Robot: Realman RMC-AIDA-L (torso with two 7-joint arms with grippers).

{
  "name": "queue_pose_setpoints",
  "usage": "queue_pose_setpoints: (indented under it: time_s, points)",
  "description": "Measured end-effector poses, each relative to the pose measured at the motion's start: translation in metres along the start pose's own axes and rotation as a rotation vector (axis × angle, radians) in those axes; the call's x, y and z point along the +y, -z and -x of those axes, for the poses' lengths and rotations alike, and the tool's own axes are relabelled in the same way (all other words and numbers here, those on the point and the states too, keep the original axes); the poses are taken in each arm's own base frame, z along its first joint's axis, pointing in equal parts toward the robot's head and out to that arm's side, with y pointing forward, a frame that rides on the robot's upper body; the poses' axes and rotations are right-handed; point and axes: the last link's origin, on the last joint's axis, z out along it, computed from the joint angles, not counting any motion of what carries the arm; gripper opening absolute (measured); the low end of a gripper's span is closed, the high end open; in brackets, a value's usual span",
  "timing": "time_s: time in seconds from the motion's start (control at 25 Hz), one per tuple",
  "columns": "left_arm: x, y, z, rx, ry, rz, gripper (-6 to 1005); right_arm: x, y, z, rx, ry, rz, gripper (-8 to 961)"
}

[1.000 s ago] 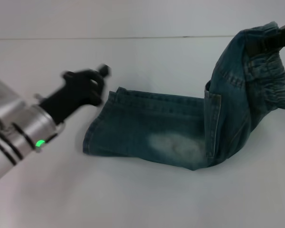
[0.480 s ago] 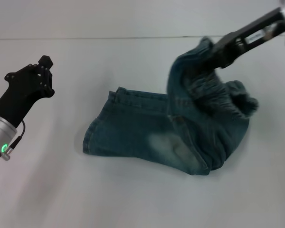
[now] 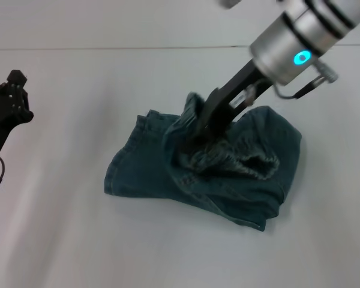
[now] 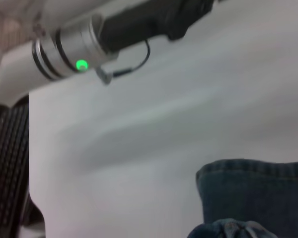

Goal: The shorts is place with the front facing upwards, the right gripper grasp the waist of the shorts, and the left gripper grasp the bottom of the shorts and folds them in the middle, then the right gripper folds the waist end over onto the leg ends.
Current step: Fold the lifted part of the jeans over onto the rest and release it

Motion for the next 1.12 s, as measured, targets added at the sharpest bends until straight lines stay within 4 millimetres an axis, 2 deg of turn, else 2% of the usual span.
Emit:
queue_pose_setpoints:
  time_s: [0.08, 0.36, 0.48, 0.88, 1.12]
  points:
    - [-0.001, 0.003, 0.001, 0.001, 0.004, -0.008, 1, 0.006, -0.019, 0.006, 0.033, 0.033, -0.011, 117]
    - [0.001, 0.004, 0.004, -0.013, 0.009, -0.004, 1, 0.010, -0.042, 0.022, 0.052, 0.080, -0.052, 116]
    - [0.002, 0.005, 0.005, -0.019, 0.009, -0.003, 1, 0.008, -0.047, 0.026, 0.054, 0.072, -0.066, 116]
    - [0.000, 0.006, 0.007, -0.028, 0.010, -0.015, 0, 0.006, -0.047, 0.026, 0.041, 0.061, -0.072, 245]
    - [0.000, 0.005, 0.008, -0.037, 0.008, -0.016, 0, 0.010, -0.039, 0.026, 0.047, 0.071, -0.053, 483]
